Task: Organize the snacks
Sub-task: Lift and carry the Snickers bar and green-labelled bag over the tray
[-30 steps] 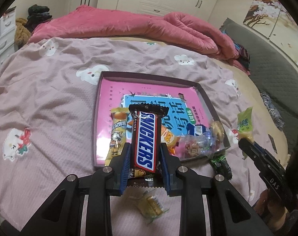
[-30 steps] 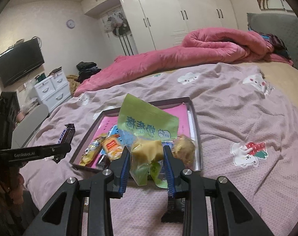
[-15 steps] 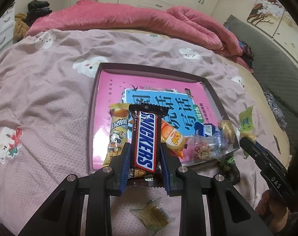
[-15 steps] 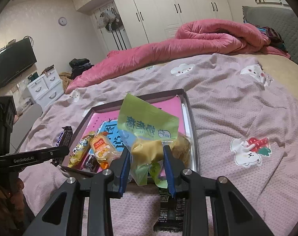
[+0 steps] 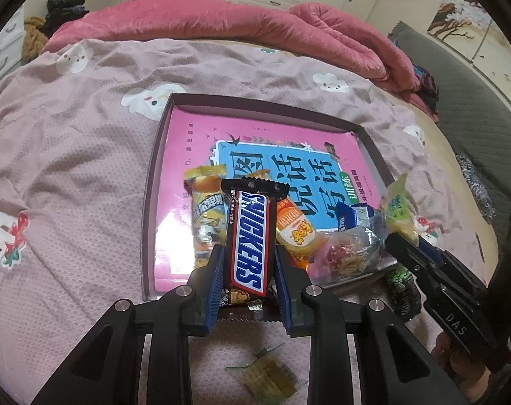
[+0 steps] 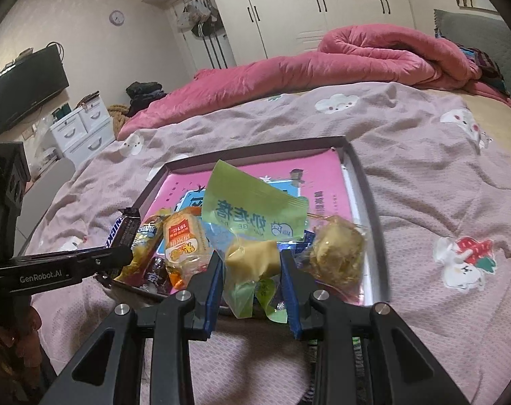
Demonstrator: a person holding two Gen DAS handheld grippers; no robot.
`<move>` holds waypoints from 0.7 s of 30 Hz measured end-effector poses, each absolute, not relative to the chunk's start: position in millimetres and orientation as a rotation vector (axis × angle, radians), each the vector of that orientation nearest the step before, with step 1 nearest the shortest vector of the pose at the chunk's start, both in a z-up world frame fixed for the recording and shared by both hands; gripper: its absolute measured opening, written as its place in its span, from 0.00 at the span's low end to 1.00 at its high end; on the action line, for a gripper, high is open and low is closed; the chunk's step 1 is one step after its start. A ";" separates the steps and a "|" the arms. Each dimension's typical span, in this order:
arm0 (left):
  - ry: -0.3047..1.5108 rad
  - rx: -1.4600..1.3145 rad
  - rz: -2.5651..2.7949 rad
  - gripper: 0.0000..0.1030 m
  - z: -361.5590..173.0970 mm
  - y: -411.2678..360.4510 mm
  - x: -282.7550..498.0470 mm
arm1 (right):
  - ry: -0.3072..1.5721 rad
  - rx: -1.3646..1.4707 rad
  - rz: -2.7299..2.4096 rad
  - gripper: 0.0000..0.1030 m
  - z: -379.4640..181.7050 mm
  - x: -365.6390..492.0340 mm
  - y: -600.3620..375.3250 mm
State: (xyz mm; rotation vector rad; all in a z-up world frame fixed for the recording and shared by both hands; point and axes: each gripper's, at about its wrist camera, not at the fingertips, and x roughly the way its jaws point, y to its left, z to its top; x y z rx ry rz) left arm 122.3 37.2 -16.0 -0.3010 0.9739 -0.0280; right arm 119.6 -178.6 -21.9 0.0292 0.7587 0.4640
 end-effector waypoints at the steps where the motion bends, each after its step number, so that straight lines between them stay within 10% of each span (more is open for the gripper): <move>1: 0.974 -0.302 -0.028 0.28 -16.4 37.4 122.7 | 0.756 0.028 0.465 0.32 -21.8 119.5 -177.7; 21: 0.985 -0.324 -0.023 0.28 -25.1 40.6 136.1 | 0.762 -0.005 0.405 0.34 -27.8 131.4 -174.9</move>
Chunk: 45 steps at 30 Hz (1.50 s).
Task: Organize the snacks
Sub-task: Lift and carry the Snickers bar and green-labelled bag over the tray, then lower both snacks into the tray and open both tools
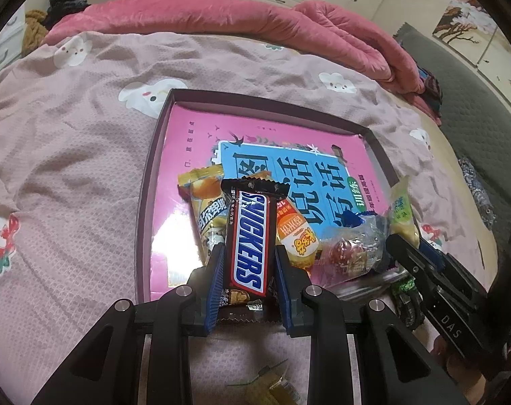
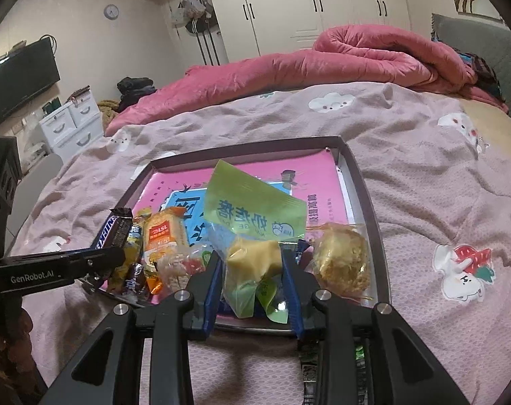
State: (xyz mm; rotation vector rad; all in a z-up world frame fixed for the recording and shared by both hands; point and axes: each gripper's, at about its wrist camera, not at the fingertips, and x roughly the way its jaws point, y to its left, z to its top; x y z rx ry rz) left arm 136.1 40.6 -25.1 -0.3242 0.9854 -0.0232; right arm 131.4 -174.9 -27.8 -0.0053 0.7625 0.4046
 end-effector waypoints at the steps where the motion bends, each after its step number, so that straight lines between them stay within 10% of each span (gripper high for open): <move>1: 0.985 -0.325 -0.024 0.28 -25.3 40.4 136.8 | 0.763 -0.006 0.402 0.34 -28.2 131.5 -175.5; 45: 0.950 -0.324 -0.022 0.29 -29.8 46.0 145.5 | 0.751 0.039 0.436 0.45 -18.2 117.8 -183.6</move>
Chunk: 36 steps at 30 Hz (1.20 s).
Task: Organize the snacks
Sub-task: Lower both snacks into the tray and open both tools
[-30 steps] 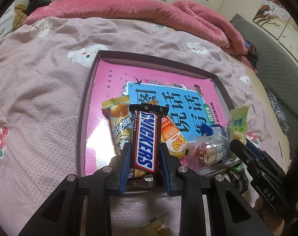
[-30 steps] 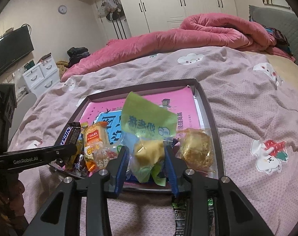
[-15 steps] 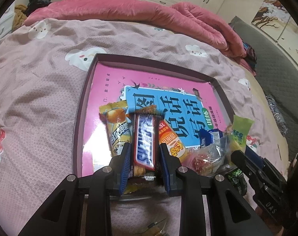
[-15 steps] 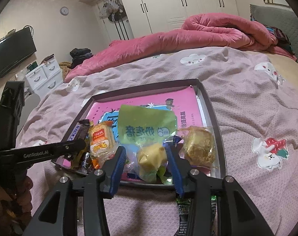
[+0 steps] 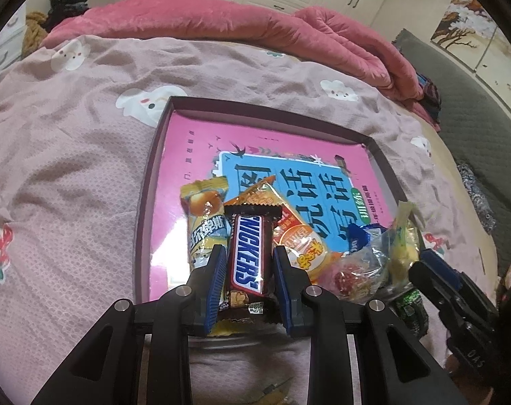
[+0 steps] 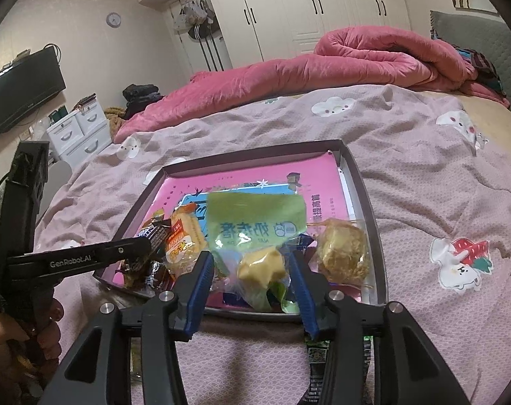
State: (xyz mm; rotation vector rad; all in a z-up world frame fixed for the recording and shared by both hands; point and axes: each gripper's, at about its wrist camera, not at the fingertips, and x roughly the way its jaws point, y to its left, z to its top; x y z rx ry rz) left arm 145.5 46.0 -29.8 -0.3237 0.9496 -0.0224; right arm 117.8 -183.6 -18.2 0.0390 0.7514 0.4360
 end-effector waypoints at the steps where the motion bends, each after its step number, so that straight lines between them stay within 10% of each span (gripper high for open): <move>1: 0.949 -0.319 -0.018 0.29 -30.3 46.8 146.2 | 0.752 0.039 0.433 0.45 -17.7 117.6 -184.0; 20: 0.923 -0.319 -0.022 0.29 -21.1 51.9 141.9 | 0.735 0.055 0.417 0.54 -7.8 109.8 -190.9; 36: 0.897 -0.329 -0.047 0.57 -5.6 49.3 133.2 | 0.726 0.069 0.394 0.59 -3.4 108.8 -199.5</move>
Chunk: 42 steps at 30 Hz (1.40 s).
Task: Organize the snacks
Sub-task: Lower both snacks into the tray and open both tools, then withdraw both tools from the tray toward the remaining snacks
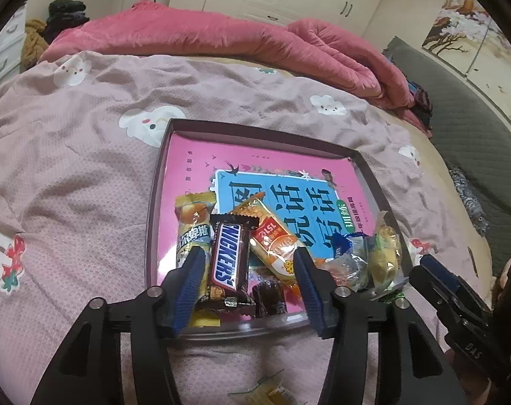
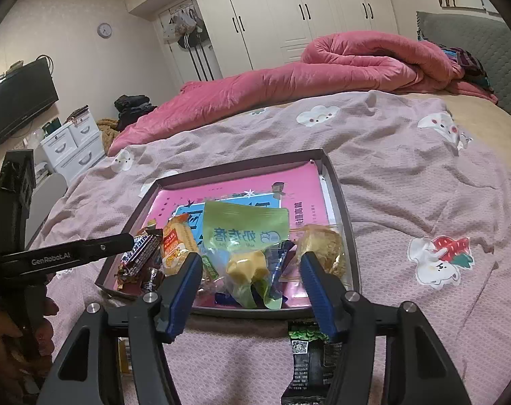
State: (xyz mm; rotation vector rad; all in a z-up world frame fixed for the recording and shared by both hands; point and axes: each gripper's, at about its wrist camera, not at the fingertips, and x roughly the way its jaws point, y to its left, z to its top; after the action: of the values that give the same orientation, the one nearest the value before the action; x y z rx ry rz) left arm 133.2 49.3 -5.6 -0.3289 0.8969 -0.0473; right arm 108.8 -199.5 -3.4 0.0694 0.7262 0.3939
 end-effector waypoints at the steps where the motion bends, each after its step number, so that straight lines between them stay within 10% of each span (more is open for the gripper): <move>1: 0.895 -0.327 -0.047 0.59 -4.7 49.0 132.4 | 0.725 0.070 0.393 0.59 -3.0 108.7 -200.2; 42: 0.884 -0.247 -0.027 0.75 25.7 37.3 98.7 | 0.694 0.064 0.369 0.70 15.8 84.9 -216.6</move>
State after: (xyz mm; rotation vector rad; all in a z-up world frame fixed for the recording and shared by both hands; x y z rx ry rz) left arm 98.7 37.3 25.7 -0.2472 0.8839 -0.0272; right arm 84.9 -216.6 15.8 0.0636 0.6940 0.3691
